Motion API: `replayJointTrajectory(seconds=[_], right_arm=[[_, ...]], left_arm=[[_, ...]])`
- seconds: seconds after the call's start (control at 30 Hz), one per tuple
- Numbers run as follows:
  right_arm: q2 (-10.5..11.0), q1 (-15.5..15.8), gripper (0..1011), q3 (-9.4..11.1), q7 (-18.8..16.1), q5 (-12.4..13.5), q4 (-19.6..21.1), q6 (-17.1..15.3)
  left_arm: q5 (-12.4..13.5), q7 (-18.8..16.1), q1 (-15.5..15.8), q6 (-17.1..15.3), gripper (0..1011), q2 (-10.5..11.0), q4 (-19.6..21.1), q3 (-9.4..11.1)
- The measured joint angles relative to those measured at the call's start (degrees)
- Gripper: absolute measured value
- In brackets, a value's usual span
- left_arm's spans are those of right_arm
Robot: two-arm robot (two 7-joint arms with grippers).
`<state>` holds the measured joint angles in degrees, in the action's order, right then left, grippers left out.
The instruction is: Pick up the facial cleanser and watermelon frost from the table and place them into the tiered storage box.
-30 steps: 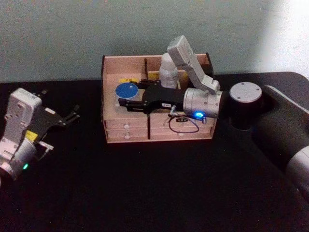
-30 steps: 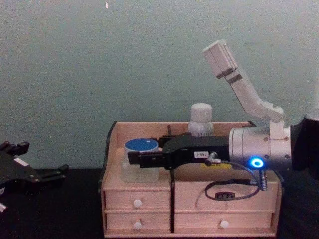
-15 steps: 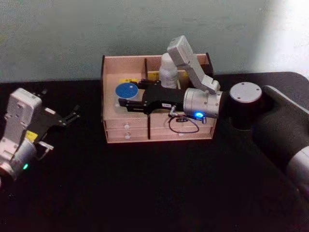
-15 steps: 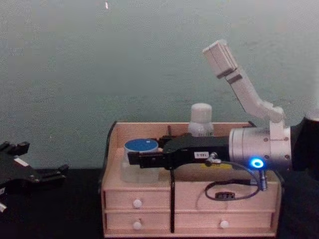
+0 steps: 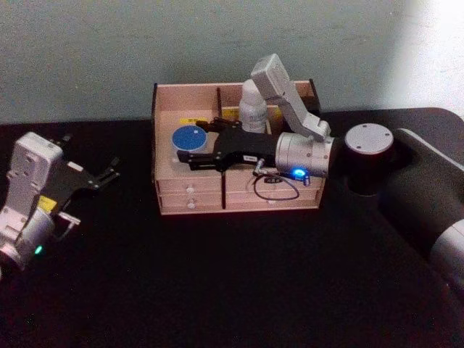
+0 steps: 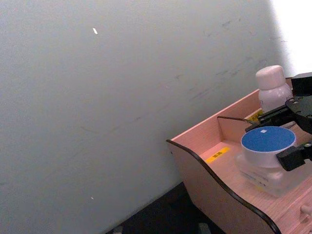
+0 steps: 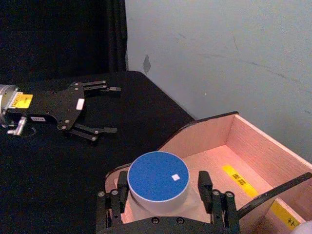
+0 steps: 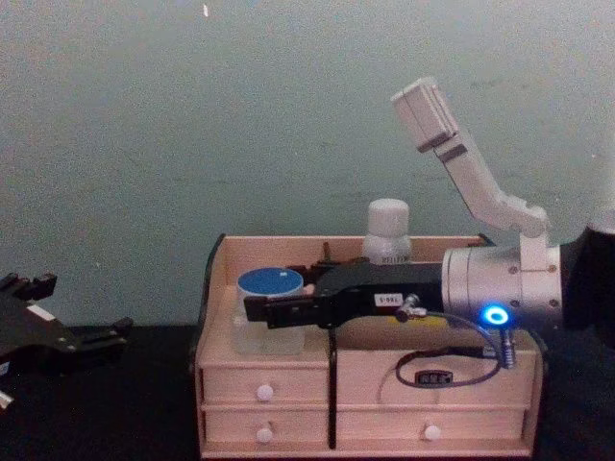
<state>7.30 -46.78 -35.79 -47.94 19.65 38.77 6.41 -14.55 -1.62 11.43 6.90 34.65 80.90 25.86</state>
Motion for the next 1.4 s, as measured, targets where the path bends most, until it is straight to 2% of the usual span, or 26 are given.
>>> replayJointTrajectory(seconds=[0.13, 0.2, 0.87, 1.4], right_arm=[[-0.01, 0.0, 994, 0.0, 0.0, 0.0, 0.0, -0.02], [-0.01, 0.0, 1002, 0.0, 0.0, 0.0, 0.0, -0.02], [-0.01, 0.0, 1003, 0.05, -0.01, 0.01, 0.05, 0.1], [0.88, 1.02, 1003, 1.29, -0.92, 1.17, 3.41, 0.99]], left_arm=[[0.0, 0.0, 0.01, 0.0, 1001, 0.0, 0.0, 0.0], [0.0, 0.0, 0.0, 0.0, 1001, 0.0, 0.0, 0.0], [0.0, 0.0, 0.0, 0.0, 1001, 0.0, 0.0, 0.0], [0.0, 0.0, 0.0, 0.0, 1001, 0.0, 0.0, 0.0]])
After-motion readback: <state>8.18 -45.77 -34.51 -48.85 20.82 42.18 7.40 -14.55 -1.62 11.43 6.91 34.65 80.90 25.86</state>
